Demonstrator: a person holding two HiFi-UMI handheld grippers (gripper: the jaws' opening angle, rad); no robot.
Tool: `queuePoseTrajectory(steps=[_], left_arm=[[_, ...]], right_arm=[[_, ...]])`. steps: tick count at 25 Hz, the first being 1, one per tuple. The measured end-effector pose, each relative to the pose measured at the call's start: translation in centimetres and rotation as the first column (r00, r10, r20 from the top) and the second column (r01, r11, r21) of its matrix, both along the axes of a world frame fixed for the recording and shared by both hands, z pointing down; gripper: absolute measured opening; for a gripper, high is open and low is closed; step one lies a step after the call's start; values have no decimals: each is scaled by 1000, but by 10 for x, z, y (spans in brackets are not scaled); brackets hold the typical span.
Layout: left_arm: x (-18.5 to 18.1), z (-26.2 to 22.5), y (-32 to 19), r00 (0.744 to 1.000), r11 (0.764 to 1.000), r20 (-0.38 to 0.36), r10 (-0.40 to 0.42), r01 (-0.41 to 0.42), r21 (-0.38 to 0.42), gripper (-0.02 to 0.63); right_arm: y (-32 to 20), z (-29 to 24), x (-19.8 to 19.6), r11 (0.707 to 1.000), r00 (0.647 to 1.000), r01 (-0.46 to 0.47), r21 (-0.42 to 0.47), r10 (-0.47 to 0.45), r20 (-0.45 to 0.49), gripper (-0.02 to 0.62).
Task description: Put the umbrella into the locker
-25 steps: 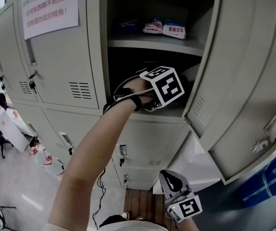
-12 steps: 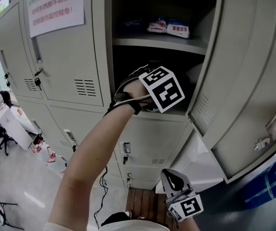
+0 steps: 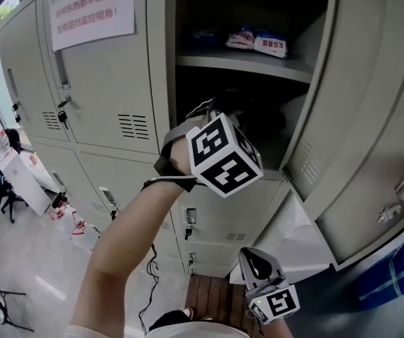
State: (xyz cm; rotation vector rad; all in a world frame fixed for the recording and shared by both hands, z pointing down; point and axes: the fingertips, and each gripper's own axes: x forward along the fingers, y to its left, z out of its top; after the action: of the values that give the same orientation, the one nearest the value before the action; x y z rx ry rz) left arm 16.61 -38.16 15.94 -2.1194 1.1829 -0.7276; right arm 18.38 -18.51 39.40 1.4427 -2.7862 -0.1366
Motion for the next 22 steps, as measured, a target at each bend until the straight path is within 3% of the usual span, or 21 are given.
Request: queuePoseTrajectory(steps=[4,8,17,22], left_arm=[[-19,-9,18,993,997,-113,26,-17,74,25],[-49,-3,52,971,993,-227,73,-51,104,23],[-90,46,101,952,997,-297,70,-56,57,23],[-111,70,119,949,997,-311,55,-33,76,23]], right_arm=[[0,2,-3,1000,1000,3,0,-3,2,15],[0,3,2,1000,1000,-8,0,8,4,15],[-5,-1,8,999,999,-33,1,33,-3,15],[-9,-6,8,999,999,-41,14,41,9,15]])
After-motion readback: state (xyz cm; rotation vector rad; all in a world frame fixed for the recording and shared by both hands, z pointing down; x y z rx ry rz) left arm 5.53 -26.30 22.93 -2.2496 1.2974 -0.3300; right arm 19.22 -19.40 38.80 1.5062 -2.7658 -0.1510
